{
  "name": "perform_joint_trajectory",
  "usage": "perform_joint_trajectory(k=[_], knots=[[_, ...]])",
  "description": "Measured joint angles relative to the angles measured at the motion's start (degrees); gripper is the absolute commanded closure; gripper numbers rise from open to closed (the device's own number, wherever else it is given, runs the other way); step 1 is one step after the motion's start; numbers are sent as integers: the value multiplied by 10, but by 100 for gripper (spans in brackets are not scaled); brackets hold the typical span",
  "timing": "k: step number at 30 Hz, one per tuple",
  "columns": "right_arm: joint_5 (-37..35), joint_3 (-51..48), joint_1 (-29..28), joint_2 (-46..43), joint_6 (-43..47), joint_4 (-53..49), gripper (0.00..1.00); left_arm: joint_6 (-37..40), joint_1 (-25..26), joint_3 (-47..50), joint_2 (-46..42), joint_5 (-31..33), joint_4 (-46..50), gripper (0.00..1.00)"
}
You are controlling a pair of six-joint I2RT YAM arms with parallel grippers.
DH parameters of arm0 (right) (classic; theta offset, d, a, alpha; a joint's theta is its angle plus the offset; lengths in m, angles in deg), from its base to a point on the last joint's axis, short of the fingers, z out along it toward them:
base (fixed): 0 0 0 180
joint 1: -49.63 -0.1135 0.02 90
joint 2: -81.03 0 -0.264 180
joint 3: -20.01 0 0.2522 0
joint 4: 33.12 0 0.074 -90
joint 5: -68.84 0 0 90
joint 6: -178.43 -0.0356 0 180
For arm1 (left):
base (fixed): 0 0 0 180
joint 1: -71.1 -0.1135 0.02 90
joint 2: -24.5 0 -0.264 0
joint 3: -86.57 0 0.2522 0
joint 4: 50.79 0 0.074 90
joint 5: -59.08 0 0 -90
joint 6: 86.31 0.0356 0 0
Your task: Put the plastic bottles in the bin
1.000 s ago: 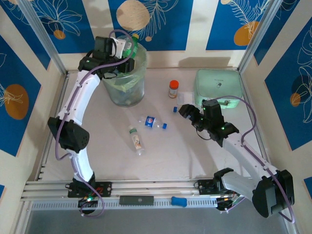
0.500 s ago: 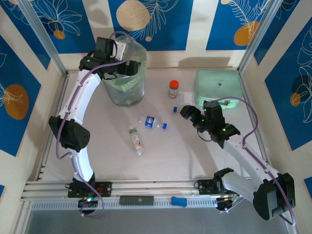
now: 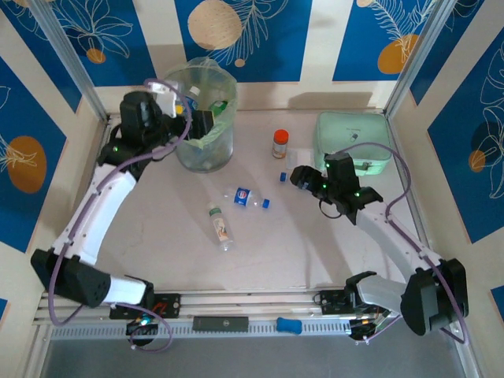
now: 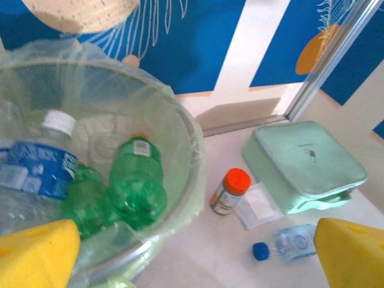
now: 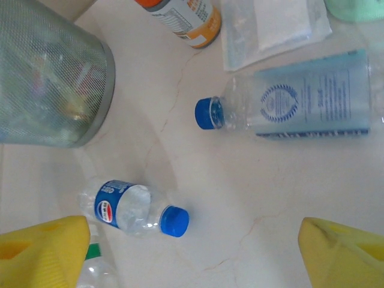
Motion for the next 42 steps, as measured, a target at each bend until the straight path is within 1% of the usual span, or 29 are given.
perform_joint_trajectory(k=[4, 9, 12, 16, 18, 21, 25, 28, 35, 42], knots=[[-6, 31, 1, 47, 67, 0, 8, -76, 2, 165, -53, -12, -118, 1], [-19, 85, 1, 134, 137, -7, 7, -184, 13, 331, -78, -3, -233, 1], [-28, 124, 3, 185, 177, -22, 6, -238, 27, 400, -79, 4, -273, 1], [-35, 174, 8, 250, 233, -37, 4, -278, 64, 455, -79, 24, -300, 1], [-38, 190, 10, 278, 258, -39, 1, -289, 83, 467, -78, 28, -303, 1], [-37, 211, 19, 317, 288, -44, 1, -297, 105, 470, -70, 31, -309, 1], [-23, 244, 37, 368, 309, -52, 0, -299, 121, 470, -49, 31, -322, 1], [-14, 256, 44, 388, 316, -57, 0, -303, 126, 470, -39, 31, -330, 1], [7, 254, 44, 388, 317, -65, 0, -303, 128, 468, -29, 31, -341, 1], [14, 207, 41, 351, 308, -71, 0, -303, 128, 451, 6, 28, -349, 1]])
